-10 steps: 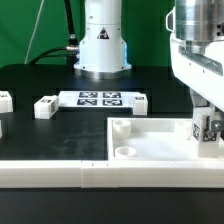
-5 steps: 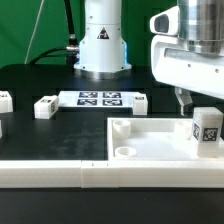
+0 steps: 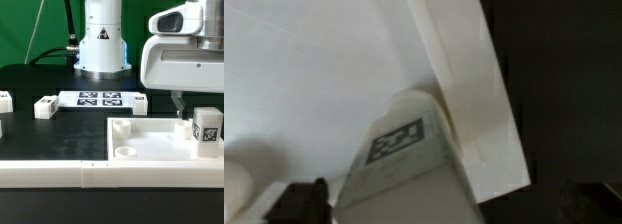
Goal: Assemble one leg
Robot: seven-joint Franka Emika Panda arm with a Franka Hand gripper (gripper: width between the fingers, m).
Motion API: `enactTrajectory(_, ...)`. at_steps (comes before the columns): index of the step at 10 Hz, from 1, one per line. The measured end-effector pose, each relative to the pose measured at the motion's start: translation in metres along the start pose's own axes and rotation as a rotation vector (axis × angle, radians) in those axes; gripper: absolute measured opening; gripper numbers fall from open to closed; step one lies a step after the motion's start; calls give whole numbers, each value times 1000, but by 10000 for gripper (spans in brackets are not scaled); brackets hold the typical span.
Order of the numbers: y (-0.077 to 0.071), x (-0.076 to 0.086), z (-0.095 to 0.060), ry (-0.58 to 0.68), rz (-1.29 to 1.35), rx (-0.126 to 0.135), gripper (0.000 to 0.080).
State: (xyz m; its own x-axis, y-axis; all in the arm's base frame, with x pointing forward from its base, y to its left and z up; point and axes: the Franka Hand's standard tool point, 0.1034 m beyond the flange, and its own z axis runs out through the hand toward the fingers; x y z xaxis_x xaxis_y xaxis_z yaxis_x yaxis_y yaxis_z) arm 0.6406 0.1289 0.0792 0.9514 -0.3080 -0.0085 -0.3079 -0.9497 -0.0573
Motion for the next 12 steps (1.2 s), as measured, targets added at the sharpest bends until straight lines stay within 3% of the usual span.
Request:
enactTrajectory(4, 3, 3, -1, 6, -354, -12, 649)
enactTrajectory(5, 2, 3, -1, 6, -323, -10, 617)
enactTrajectory(6, 3, 3, -1, 6, -322, -10, 449)
enactTrajectory(7, 3, 3, -1, 6, -322, -10, 449)
enactTrajectory(8, 3, 3, -1, 6, -322, -10, 299)
enactTrajectory(12, 8, 5, 0, 6, -247, -11, 294)
